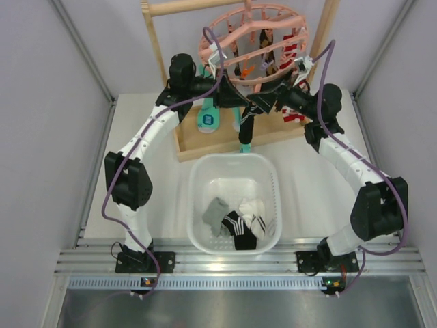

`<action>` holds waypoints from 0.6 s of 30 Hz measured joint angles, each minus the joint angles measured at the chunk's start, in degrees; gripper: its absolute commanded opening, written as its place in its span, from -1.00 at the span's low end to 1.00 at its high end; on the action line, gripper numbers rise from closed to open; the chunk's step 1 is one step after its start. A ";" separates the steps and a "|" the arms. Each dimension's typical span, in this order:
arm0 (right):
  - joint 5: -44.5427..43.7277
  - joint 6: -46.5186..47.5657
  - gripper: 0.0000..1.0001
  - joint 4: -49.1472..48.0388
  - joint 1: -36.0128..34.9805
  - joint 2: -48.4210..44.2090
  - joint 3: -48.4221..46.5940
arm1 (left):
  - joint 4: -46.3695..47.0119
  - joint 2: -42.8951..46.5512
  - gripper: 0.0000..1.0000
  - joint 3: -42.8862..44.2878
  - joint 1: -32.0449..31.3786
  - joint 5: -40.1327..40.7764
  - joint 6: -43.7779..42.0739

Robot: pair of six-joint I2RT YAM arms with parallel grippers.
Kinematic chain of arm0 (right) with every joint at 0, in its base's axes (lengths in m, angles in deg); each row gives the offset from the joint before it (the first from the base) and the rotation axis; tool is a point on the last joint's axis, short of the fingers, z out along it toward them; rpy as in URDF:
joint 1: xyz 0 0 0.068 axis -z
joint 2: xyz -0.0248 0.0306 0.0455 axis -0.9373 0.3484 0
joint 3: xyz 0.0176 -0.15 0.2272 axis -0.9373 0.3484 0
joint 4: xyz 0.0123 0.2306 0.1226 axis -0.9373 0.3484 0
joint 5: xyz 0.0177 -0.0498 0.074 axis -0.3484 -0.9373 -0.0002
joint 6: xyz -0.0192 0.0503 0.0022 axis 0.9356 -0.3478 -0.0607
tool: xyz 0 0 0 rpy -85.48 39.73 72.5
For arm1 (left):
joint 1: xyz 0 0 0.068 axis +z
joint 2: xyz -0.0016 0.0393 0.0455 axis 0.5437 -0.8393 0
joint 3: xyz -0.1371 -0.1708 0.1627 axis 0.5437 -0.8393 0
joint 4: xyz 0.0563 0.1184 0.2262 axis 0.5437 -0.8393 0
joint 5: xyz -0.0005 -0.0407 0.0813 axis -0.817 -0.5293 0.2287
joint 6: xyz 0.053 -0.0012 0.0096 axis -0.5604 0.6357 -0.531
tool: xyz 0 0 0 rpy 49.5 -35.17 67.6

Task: Clip the socks to the hanger
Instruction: Clamp the sock onto the hanger.

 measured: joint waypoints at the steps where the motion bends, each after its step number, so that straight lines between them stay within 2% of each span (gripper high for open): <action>1: 0.04 -0.07 0.43 -0.02 0.02 0.00 -0.02 | -0.02 0.00 -1.00 0.00 0.02 0.13 0.02; 5: 0.17 -1.03 0.50 0.31 0.55 -0.09 -0.42 | -0.17 0.00 -1.00 0.00 0.17 0.39 0.02; 11: 0.87 -1.22 0.50 2.99 3.37 -1.73 -0.26 | -1.64 0.00 -1.00 0.00 0.63 0.81 -0.35; 16: 2.91 -0.46 0.22 4.66 7.87 -7.30 3.04 | -2.01 0.02 -1.00 -0.35 1.07 0.79 -0.74; 18: 4.20 -0.17 0.17 4.79 9.75 -9.60 4.72 | -2.27 0.04 -1.00 -0.63 1.25 0.76 -0.94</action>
